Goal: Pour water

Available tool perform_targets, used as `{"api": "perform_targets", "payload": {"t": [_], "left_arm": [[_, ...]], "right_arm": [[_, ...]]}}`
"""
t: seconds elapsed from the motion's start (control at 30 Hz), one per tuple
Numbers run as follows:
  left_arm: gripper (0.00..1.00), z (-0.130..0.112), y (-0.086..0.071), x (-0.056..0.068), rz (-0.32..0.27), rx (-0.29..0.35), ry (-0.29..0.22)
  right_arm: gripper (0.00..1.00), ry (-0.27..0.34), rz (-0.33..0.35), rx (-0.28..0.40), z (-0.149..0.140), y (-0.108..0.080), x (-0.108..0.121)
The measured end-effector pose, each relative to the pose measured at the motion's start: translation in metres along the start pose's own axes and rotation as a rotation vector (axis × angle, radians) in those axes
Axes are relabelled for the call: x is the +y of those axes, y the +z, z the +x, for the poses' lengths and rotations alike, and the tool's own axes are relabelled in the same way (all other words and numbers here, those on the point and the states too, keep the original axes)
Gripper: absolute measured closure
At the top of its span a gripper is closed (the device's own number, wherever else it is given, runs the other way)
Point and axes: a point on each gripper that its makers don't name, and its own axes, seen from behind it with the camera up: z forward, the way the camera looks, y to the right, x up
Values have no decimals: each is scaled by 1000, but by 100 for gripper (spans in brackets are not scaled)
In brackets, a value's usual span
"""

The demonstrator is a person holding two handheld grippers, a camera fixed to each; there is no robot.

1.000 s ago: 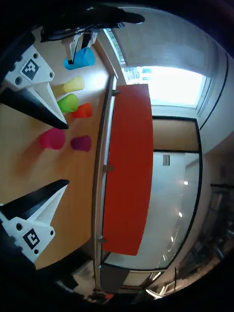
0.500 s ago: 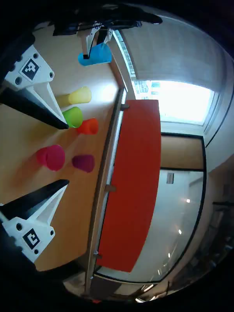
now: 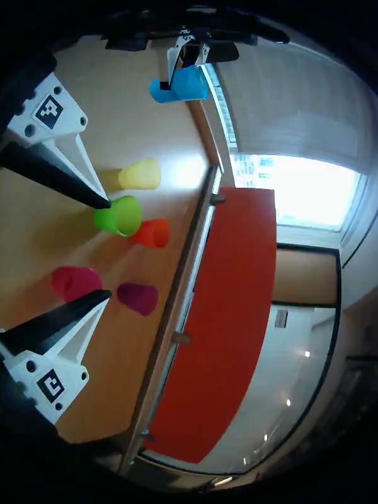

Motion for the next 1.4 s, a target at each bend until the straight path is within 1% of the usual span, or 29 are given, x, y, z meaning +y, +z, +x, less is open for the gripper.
{"api": "perform_targets", "payload": {"t": [0.5,0.8,1.1,1.4], "left_arm": [[23,-2,-18,-21,39,-1,-14],[23,-7,-25,-25,56,-5,-28],[23,-13,-30,-30,72,-14,-35],[22,-17,-31,-33,82,-21,-38]], "right_arm": [[0,-57,99,-62,-19,52,-28],[0,-71,142,-100,-34,77,-42],[0,-68,156,-143,-50,101,-48],[0,-86,156,-175,-60,118,-50]]}}
